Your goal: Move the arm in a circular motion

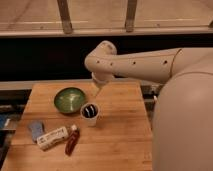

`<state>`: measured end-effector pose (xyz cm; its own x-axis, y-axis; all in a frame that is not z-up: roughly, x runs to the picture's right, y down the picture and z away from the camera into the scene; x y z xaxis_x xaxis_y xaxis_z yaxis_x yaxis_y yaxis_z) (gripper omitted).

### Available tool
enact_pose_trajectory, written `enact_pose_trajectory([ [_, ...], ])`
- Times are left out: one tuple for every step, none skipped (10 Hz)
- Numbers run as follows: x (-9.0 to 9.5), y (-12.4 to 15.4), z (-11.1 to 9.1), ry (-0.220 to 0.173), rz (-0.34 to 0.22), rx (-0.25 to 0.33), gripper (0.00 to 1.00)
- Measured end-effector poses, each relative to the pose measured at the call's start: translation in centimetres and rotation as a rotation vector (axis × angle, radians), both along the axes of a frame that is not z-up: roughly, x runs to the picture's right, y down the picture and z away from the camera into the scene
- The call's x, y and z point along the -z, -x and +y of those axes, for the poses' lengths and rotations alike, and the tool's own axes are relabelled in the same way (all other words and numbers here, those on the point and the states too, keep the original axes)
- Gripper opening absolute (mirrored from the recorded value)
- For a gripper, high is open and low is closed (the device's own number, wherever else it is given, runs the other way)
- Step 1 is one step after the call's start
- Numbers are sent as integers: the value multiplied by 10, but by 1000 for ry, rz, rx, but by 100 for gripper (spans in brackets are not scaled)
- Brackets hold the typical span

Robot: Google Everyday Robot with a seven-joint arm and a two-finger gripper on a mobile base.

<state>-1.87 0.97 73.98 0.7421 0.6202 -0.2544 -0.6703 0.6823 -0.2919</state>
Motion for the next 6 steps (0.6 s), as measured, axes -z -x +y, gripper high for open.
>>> enact_pose_trajectory([
  [14, 2, 15, -1, -9, 17, 80],
  [31, 3, 35, 0, -15, 37, 80],
  [53, 1, 61, 4, -13, 52, 80],
  [65, -7, 78, 8, -2, 53, 80],
  [80, -23, 98, 11, 20, 42, 80],
  [89, -32, 109, 12, 36, 25, 80],
])
